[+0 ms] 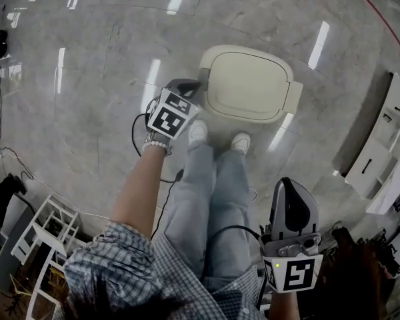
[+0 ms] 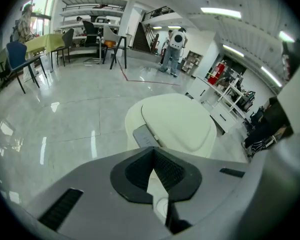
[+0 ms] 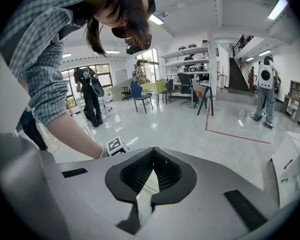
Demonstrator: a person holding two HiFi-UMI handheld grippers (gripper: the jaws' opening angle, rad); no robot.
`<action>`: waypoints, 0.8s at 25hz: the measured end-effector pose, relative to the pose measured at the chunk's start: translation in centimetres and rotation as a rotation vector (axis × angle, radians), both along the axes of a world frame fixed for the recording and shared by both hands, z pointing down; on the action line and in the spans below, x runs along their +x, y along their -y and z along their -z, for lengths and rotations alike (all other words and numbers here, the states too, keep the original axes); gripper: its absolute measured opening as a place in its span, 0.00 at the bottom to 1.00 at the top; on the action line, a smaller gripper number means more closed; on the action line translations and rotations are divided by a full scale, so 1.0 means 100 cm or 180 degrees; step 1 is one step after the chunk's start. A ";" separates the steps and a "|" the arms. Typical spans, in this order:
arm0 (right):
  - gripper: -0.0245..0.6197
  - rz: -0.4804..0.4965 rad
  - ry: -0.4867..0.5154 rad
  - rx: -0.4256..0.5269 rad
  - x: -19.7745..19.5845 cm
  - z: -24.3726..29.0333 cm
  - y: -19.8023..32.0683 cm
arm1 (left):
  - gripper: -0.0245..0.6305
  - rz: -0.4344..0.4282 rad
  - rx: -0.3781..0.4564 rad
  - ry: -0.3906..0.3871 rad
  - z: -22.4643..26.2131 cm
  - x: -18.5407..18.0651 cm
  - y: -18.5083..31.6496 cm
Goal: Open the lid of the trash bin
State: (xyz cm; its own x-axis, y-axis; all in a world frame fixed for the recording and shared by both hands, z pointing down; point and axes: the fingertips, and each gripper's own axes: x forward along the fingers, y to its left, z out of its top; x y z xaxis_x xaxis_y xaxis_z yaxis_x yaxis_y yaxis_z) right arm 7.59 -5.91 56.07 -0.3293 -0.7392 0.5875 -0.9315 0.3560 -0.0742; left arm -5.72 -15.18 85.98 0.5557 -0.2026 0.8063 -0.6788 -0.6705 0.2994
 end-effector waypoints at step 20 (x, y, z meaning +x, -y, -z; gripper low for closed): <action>0.07 -0.0111 -0.0023 0.0042 0.019 0.008 -0.022 | 0.04 0.0558 0.0059 -0.0255 0.019 -0.003 0.002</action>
